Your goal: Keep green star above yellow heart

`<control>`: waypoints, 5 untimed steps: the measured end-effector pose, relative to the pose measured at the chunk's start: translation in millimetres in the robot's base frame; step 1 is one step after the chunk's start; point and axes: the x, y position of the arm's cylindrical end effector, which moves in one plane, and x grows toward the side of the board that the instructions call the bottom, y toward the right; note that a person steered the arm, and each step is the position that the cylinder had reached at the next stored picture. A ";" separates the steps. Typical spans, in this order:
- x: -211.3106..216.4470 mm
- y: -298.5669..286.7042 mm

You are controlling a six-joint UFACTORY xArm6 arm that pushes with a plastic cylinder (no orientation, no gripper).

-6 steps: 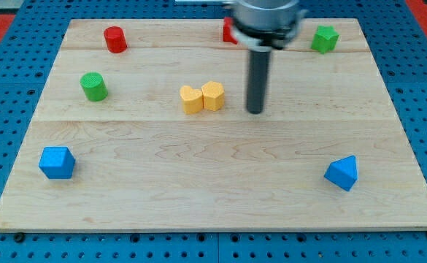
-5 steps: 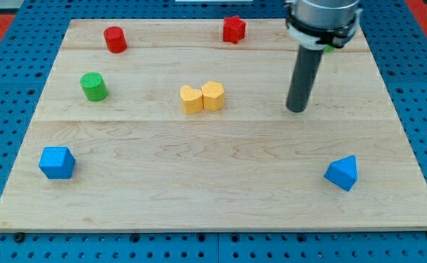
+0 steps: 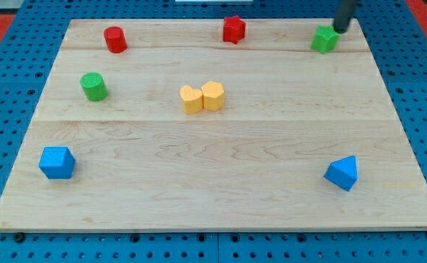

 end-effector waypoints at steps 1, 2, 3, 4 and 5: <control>39.3 -35.3; 55.4 10.2; 81.4 -7.6; 76.1 -7.2; 70.9 2.4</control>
